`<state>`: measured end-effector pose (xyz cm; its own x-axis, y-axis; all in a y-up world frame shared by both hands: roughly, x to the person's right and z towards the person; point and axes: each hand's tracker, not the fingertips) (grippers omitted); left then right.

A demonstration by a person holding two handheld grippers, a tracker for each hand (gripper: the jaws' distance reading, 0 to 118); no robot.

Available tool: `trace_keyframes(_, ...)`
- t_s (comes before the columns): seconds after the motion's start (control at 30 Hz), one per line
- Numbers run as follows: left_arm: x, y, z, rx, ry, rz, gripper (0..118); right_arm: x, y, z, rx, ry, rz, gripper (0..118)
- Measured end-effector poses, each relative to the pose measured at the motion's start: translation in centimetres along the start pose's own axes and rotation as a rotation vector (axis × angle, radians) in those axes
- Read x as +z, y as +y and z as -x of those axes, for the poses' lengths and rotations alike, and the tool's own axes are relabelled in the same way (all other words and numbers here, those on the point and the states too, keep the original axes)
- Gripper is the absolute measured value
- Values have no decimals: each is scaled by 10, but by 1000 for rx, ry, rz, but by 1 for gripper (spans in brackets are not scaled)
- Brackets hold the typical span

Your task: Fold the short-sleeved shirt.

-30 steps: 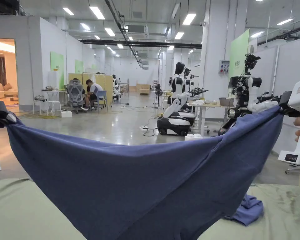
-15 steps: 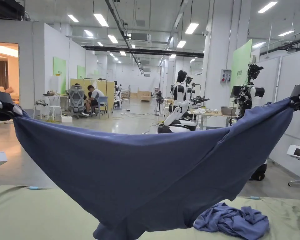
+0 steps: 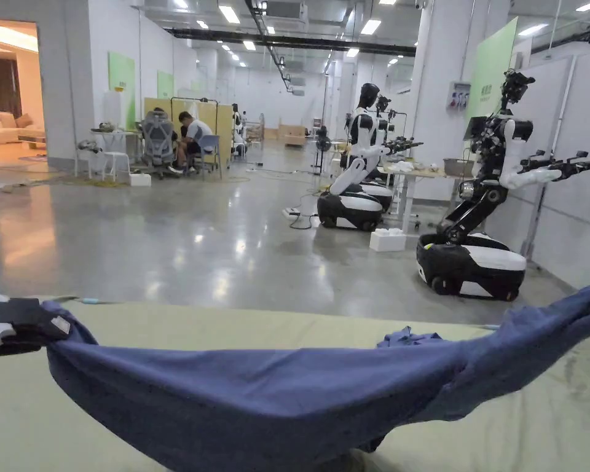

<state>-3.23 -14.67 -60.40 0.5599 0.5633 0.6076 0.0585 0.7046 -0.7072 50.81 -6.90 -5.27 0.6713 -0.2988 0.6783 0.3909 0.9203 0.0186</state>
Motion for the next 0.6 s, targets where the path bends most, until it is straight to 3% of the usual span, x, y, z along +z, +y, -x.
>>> trace_keyframes(0.07,17,-57,13,4,31,34,0,37,-54,-15,-8,-25,33,4)
trace_keyframes(0.17,37,-131,37,45,8,98,0,84,-129,-41,-93,-31,90,4)
trace_keyframes(0.3,61,-205,72,153,63,135,0,133,-208,-63,-82,-85,162,4)
trace_keyframes(0.37,73,-230,87,240,30,148,0,161,-239,-71,-143,-90,131,4)
trace_keyframes(0.5,89,-244,96,240,49,150,0,185,-269,-78,-103,-107,193,4)
trace_keyframes(0.6,92,-245,98,233,68,141,0,190,-280,-87,-118,-120,203,4)
